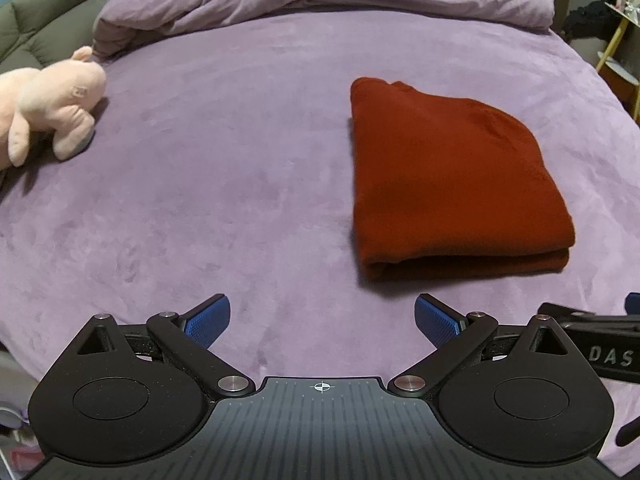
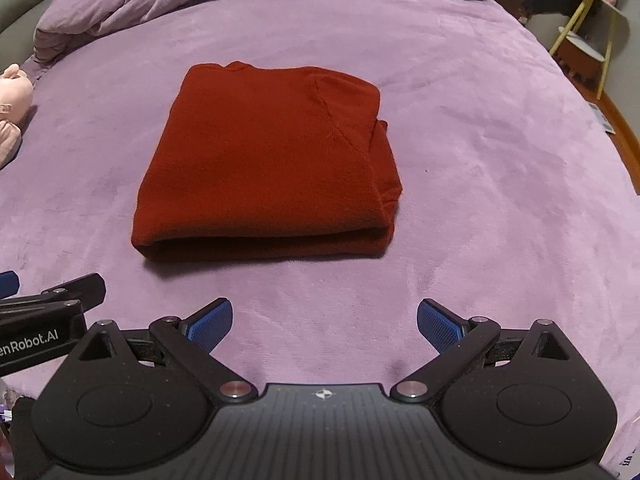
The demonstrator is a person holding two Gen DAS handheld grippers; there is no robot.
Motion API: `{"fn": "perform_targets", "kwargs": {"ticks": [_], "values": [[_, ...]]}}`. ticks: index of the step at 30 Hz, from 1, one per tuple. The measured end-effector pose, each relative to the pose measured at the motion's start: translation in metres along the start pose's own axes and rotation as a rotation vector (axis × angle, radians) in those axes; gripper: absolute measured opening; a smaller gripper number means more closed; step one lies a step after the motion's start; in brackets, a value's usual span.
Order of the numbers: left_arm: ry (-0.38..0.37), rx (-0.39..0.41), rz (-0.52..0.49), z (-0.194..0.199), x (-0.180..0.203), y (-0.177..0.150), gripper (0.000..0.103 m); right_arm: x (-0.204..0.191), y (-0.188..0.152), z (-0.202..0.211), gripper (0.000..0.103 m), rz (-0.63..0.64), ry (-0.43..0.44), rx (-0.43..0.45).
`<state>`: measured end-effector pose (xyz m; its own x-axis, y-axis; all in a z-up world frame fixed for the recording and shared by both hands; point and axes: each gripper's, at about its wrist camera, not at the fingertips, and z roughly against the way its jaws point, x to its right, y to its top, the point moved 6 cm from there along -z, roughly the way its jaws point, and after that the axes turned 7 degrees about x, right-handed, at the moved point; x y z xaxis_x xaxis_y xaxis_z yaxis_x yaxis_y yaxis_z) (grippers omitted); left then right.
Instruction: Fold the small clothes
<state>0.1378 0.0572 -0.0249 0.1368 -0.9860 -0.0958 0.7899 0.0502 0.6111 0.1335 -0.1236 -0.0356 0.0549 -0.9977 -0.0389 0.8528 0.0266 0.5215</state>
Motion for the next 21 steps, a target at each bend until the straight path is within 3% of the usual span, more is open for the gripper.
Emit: {"fn": "perform_targets", "kwargs": {"ticks": [21], "values": [[0.012,-0.032,-0.001,-0.0058,-0.0016,-0.0008,0.101,0.0035,0.0050,-0.0027,0.099,-0.002,-0.001,-0.009]]}}
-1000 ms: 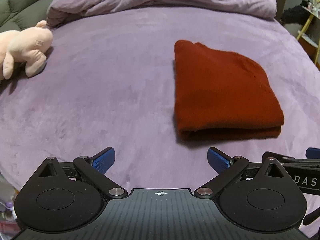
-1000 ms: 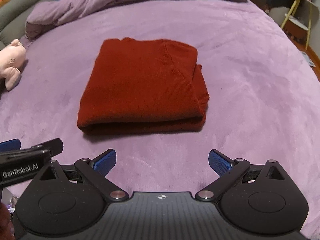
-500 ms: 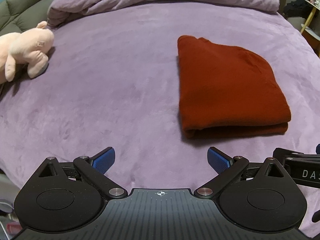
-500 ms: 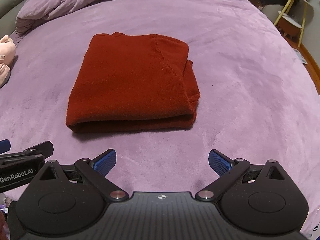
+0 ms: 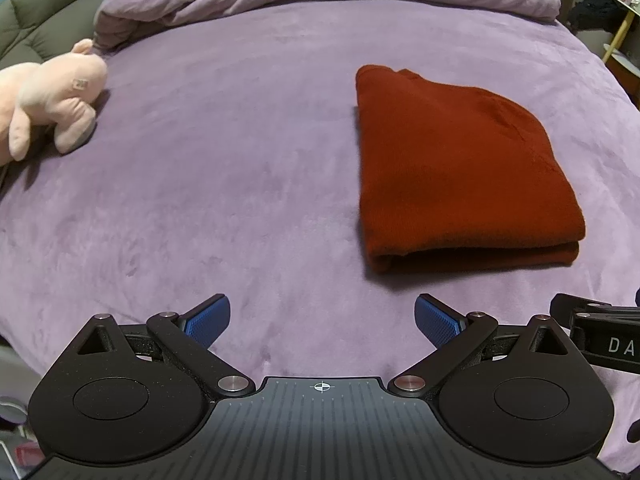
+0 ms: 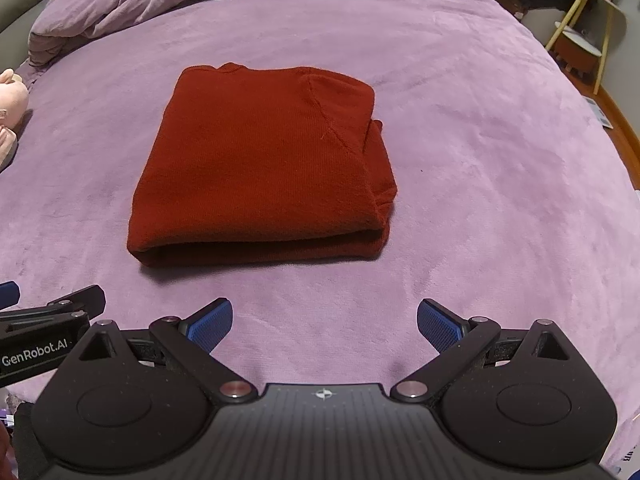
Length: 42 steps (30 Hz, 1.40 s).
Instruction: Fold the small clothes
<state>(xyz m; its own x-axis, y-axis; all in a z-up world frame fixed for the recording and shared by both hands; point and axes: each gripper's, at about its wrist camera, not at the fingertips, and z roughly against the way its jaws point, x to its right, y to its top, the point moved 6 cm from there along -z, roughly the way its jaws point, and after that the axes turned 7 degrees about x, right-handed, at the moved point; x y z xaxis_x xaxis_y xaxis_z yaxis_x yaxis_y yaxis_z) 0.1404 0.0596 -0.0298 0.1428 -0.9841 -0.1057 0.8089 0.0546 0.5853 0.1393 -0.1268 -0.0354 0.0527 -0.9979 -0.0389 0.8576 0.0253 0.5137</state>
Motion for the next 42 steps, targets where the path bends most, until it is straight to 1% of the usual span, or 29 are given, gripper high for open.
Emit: {"fn": "perform_targets", "kwargs": {"ticks": [42], "values": [[0.007,-0.021,-0.009,-0.0061,0.0006,-0.0054,0.101,0.0011,-0.0046,0.0009,0.099,-0.004,0.000,0.011]]}}
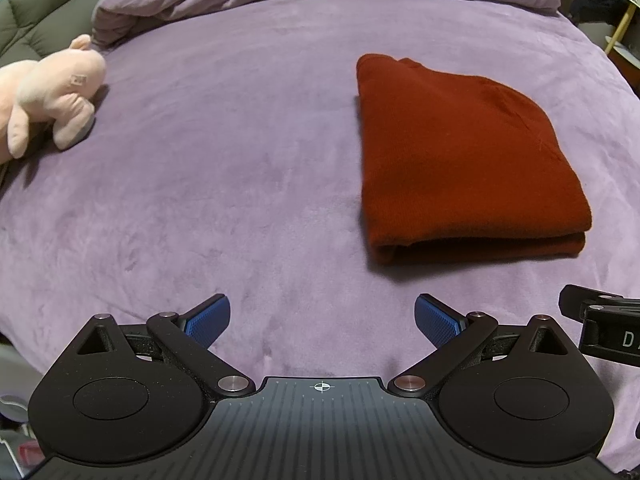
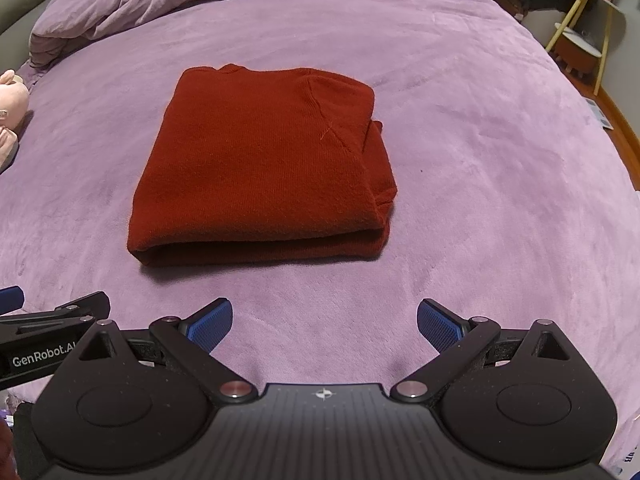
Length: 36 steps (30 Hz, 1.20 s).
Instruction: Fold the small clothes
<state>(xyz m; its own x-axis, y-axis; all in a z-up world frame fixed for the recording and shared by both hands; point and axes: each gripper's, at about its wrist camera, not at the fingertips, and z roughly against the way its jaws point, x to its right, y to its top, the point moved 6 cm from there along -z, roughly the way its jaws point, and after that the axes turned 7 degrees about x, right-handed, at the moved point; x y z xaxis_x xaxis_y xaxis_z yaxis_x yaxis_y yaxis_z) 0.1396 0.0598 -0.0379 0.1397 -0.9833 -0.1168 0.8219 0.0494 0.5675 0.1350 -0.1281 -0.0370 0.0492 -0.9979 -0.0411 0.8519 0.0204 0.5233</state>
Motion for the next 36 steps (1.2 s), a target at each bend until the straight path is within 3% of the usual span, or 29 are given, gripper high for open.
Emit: {"fn": "perform_targets", "kwargs": {"ticks": [36], "values": [[0.007,-0.003,-0.010,-0.0019,-0.0004,-0.0003,0.101,0.0014,0.0009,0.0027,0.099,0.008,-0.019,0.010]]}}
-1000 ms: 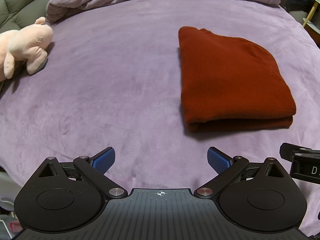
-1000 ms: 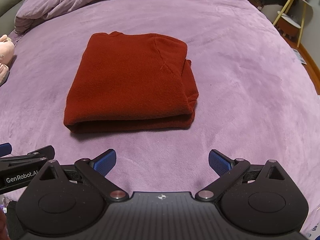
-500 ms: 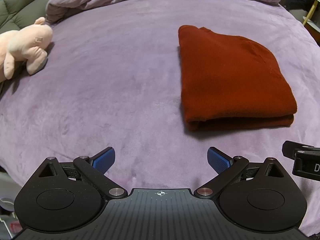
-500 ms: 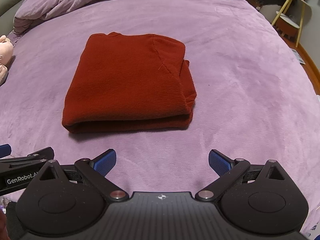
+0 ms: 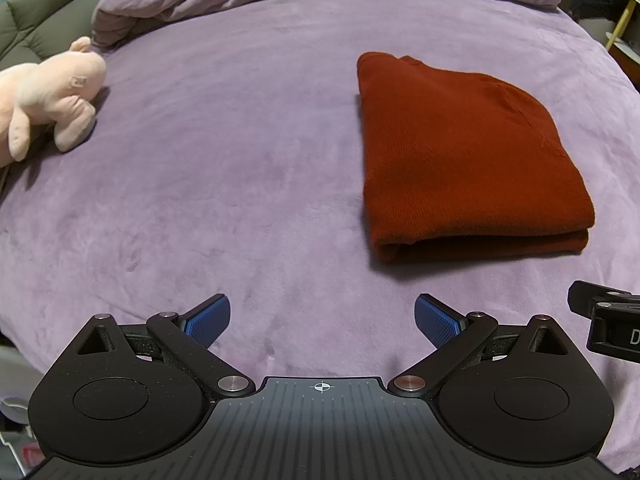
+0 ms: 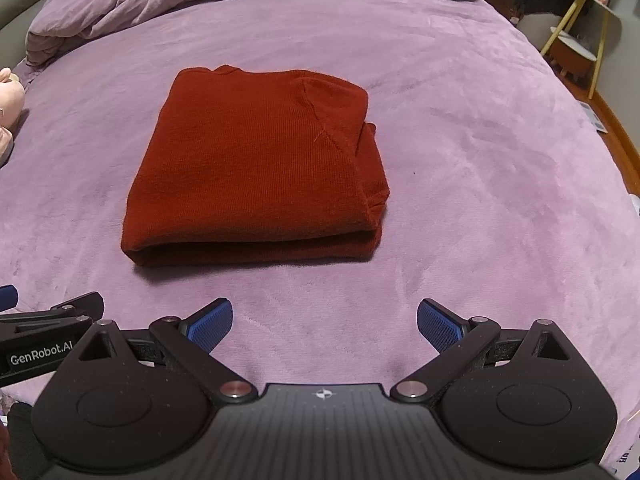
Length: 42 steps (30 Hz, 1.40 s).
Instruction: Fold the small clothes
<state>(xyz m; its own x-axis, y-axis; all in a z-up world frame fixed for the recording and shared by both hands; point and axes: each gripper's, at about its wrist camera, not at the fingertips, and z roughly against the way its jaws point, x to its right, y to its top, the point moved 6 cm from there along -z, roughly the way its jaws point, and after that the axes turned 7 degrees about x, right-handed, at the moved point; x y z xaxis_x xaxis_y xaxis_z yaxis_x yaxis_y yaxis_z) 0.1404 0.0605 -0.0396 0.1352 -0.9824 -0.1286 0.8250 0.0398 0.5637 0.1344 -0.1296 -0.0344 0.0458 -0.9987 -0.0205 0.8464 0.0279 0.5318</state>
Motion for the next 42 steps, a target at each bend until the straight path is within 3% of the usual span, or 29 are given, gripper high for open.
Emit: {"fn": "perform_targets", "kwargs": {"ticks": [30,42], "values": [[0.005,0.018,-0.024,0.0036,0.0024,0.0013,0.101,-0.0034,0.0023,0.0010,0.099,0.010,-0.025,-0.005],[-0.025,0.008,-0.038,0.0032,0.0056,0.0017,0.101,-0.0002,0.0034,-0.0008,0.099,0.015,-0.035,-0.004]]}}
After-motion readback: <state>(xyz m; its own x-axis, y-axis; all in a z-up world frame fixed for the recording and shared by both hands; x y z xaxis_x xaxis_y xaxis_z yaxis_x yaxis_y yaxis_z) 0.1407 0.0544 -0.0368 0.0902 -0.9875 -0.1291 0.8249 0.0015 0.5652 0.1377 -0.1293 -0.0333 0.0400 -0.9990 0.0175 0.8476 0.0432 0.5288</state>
